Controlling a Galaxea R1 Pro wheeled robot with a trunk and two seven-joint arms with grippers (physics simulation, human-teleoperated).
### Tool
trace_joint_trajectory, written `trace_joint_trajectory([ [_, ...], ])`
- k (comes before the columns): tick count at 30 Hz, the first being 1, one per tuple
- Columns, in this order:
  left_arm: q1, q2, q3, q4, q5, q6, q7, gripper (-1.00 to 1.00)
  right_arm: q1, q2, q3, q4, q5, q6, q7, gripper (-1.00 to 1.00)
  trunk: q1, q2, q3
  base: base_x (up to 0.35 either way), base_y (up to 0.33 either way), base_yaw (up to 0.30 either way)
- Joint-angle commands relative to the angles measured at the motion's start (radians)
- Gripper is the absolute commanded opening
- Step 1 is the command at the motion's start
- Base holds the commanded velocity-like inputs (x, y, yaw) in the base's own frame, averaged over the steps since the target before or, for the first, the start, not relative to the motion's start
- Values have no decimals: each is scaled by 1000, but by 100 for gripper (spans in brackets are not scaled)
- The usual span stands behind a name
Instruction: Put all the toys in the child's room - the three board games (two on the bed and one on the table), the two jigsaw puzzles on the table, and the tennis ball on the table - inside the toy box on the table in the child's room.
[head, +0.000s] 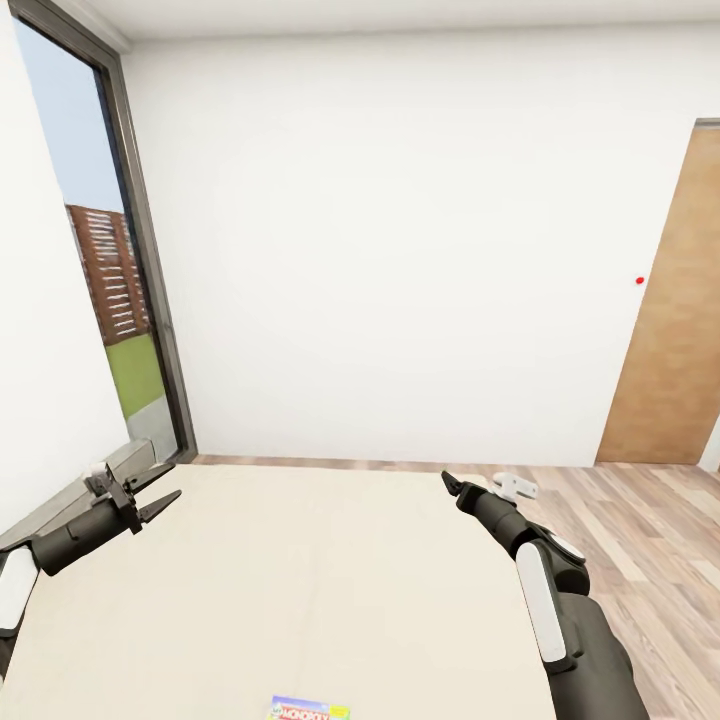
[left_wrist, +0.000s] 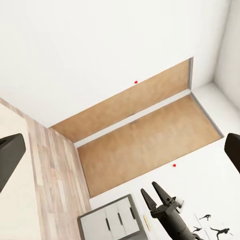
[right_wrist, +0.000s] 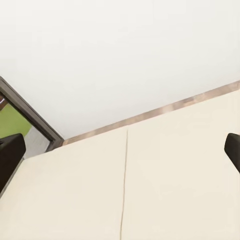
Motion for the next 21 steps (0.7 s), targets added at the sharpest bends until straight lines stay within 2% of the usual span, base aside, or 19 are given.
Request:
trace_joint_trajectory([
  [1,0,0,1,1,-1,4,-4,100,-1,1,-3,-1,-2,6,5,100,0,-1,0,29,17,0],
  [18,0,0,1,1,-2,4,-4,100,-1,1,-4,-4,-2,-1,5,100,0,-1,0,4,3,0],
  [21,0,0,1,1,-1,4,-4,100,-1,1,-3,-7,-12,5,5,100,0,-1,0,0,0,0],
])
